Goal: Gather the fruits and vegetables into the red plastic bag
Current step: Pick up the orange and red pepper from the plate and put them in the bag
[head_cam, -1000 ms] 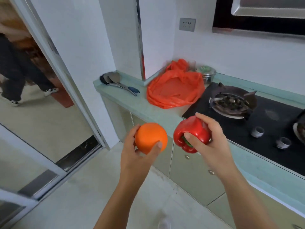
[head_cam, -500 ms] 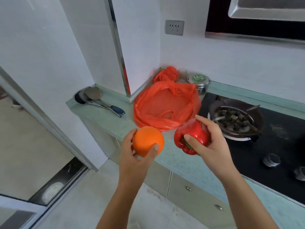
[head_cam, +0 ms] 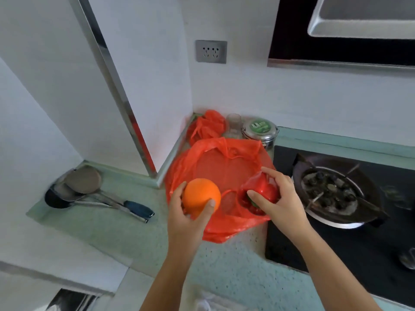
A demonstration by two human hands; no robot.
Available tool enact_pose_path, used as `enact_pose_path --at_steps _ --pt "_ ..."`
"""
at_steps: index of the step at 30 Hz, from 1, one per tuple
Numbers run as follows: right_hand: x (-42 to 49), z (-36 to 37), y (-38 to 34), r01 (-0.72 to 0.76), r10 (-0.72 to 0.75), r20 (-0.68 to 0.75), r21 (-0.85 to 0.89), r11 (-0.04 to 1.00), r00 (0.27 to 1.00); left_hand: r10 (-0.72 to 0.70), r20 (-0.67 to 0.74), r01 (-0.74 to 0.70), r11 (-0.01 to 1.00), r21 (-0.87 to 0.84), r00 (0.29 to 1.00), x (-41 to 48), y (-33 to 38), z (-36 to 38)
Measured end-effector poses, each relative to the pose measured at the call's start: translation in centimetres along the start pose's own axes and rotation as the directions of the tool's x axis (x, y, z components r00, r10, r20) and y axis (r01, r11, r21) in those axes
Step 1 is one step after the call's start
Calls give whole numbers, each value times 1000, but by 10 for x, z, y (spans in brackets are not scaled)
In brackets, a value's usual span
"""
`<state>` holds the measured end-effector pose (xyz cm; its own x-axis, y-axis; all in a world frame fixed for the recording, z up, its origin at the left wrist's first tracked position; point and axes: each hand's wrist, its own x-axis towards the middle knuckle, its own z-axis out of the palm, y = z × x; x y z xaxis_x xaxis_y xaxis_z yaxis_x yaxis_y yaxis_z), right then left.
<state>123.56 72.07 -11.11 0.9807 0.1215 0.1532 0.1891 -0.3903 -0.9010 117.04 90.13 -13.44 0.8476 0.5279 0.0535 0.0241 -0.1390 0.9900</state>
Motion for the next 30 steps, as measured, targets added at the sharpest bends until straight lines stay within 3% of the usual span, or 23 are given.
enact_pose_path --at_steps 10,17,30 --pt "82 56 20 -63 61 -38 -70 996 997 -5 75 1 999 47 997 124 -46 13" --pt "114 73 45 -95 87 -66 -134 986 994 -22 176 -1 992 129 984 166 -69 32" --pt "161 88 98 -178 169 -60 -187 966 984 -36 224 -15 975 222 974 214 -107 77"
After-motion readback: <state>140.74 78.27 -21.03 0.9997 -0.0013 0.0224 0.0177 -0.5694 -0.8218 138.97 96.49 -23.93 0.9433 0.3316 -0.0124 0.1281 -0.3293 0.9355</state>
